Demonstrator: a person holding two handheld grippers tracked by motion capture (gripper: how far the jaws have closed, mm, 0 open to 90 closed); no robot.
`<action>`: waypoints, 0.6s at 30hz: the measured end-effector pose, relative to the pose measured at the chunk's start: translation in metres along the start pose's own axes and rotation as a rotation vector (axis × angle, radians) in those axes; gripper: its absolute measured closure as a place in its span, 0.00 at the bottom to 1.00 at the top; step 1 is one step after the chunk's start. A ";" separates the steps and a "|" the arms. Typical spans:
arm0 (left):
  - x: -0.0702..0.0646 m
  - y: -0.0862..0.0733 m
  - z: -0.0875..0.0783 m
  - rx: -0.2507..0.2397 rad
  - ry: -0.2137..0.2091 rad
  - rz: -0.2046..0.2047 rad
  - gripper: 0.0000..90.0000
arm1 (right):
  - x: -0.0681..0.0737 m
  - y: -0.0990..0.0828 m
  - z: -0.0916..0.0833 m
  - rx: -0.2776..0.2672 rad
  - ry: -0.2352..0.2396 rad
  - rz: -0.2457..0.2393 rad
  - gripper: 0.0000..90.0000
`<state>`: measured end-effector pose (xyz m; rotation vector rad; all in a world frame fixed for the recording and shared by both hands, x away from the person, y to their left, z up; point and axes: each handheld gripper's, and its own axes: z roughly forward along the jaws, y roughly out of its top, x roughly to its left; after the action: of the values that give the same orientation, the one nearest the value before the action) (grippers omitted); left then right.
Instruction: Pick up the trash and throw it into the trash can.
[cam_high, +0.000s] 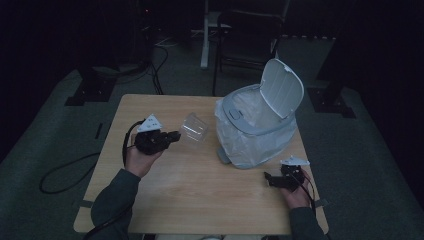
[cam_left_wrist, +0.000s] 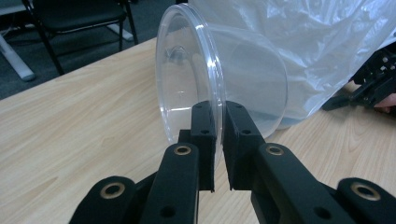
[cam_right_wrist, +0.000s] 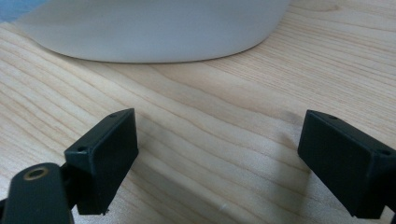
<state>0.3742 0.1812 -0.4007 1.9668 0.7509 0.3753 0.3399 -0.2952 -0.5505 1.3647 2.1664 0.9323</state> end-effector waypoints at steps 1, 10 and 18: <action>0.000 0.001 0.000 0.000 0.000 0.001 0.94 | 0.000 0.000 0.000 0.000 0.000 0.000 0.13; 0.002 0.010 -0.002 -0.004 0.004 0.013 0.94 | 0.000 0.000 0.000 0.001 0.000 0.000 0.13; 0.004 0.018 -0.006 -0.016 0.010 0.017 0.94 | 0.000 0.000 0.000 0.001 0.000 0.000 0.13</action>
<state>0.3803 0.1814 -0.3825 1.9585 0.7351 0.4006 0.3399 -0.2953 -0.5504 1.3645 2.1672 0.9314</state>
